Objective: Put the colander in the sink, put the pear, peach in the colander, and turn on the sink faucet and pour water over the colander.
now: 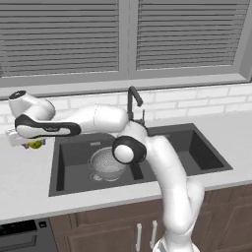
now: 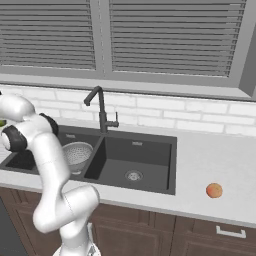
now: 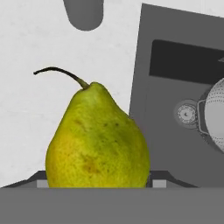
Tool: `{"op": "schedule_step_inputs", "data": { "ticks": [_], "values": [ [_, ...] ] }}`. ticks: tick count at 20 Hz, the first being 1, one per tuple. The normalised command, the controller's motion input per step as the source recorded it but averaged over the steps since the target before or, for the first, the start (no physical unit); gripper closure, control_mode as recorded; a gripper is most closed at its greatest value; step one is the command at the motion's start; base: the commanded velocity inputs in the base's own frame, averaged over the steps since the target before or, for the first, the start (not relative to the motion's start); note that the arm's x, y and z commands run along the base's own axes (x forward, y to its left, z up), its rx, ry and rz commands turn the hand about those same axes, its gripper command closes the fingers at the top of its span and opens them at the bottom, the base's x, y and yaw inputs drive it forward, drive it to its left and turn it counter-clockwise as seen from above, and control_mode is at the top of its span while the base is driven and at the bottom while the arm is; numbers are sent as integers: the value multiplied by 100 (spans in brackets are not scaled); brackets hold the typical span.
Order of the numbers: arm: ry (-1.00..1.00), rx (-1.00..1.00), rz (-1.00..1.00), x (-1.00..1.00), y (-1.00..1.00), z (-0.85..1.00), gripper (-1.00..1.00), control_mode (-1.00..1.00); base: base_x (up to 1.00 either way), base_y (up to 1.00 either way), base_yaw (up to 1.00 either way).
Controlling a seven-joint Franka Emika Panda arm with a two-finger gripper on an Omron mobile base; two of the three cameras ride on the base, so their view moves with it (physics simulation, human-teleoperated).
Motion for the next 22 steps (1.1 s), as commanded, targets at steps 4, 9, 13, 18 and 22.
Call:
{"op": "schedule_step_inputs", "data": {
  "ticks": [4, 9, 13, 18, 22],
  "values": [
    [-6, -4, -4, 4, -100, -6, 100, -100, 0, 0, 0],
    [-2, -2, -5, 1, -100, -36, 100, -100, 0, 0, 0],
    [0, 0, -5, 0, -100, -45, 100, -100, 0, 0, 0],
    [0, 0, -4, 14, -100, -28, 100, -100, 0, 0, 0],
    [0, 0, -4, 32, -89, -30, 100, -100, 0, 0, 0]
  ]
}}
